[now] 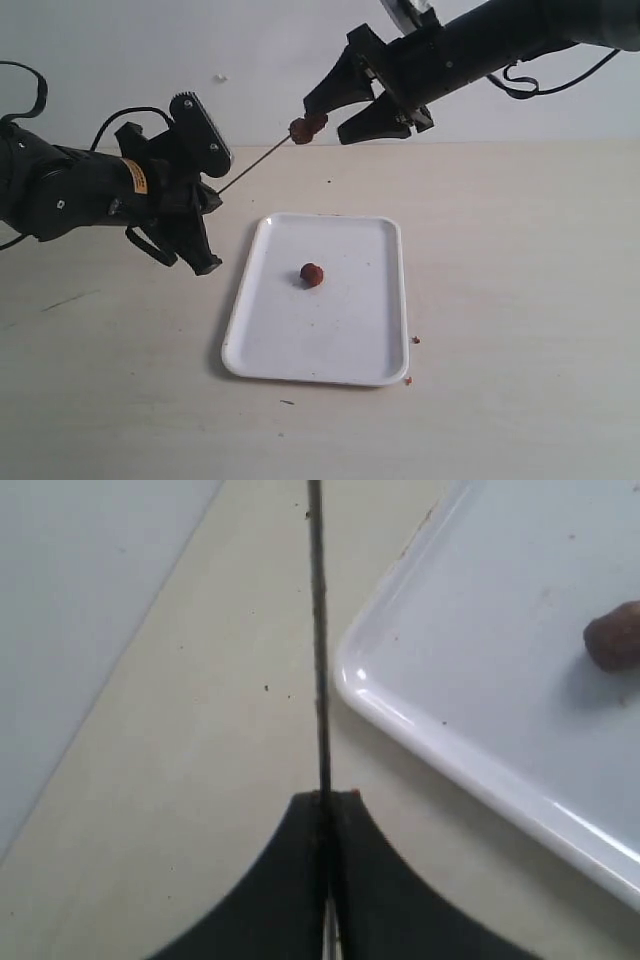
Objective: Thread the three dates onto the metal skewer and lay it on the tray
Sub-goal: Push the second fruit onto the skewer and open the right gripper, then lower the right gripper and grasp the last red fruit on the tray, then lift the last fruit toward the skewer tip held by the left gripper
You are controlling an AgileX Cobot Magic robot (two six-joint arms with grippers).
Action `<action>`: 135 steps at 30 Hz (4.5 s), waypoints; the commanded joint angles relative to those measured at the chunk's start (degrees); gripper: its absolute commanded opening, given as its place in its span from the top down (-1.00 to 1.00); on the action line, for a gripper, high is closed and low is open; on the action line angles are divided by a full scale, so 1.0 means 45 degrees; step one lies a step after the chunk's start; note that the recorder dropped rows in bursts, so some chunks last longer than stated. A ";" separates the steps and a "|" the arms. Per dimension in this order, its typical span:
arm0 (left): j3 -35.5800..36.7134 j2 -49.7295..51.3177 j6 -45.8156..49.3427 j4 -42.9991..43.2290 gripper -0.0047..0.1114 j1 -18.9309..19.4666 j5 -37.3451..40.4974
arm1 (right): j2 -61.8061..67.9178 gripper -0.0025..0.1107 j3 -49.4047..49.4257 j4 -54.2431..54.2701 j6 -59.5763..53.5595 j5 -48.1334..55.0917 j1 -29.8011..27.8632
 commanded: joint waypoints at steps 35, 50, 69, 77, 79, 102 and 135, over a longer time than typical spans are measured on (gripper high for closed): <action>-0.2864 0.0028 -0.5304 -0.0076 0.92 0.1031 0.8053 | 0.1239 -0.14 -0.0087 -1.4831 0.4246 -0.2497 0.6203; -0.2864 0.0028 -0.5255 -0.0076 0.92 0.1031 0.8047 | 0.2387 -0.12 -0.0087 -1.5093 0.5149 -0.3640 0.6203; -0.2864 0.0028 -0.4873 -0.0076 0.92 0.1031 0.8020 | 0.1240 0.48 -0.0087 -1.4458 0.5049 -0.2341 0.5458; -0.2811 0.0028 -0.2731 -0.2335 0.92 0.1005 0.7693 | -0.0256 0.48 -0.0087 -0.5742 0.1403 -0.2417 0.1557; -0.2811 0.0028 -0.1795 -0.3170 0.92 0.1005 0.7718 | -0.0256 0.48 -0.0087 -0.3489 0.0557 -0.2218 0.0902; -0.2811 0.0363 0.6496 -1.1810 0.92 0.0757 0.8697 | -0.0029 0.48 -0.0087 0.2261 -0.1253 -0.2241 -0.1756; -0.2811 0.0454 0.7477 -1.3616 0.92 0.0757 0.8797 | 0.0736 0.48 -0.0087 0.6039 -0.3435 -0.0476 -0.1359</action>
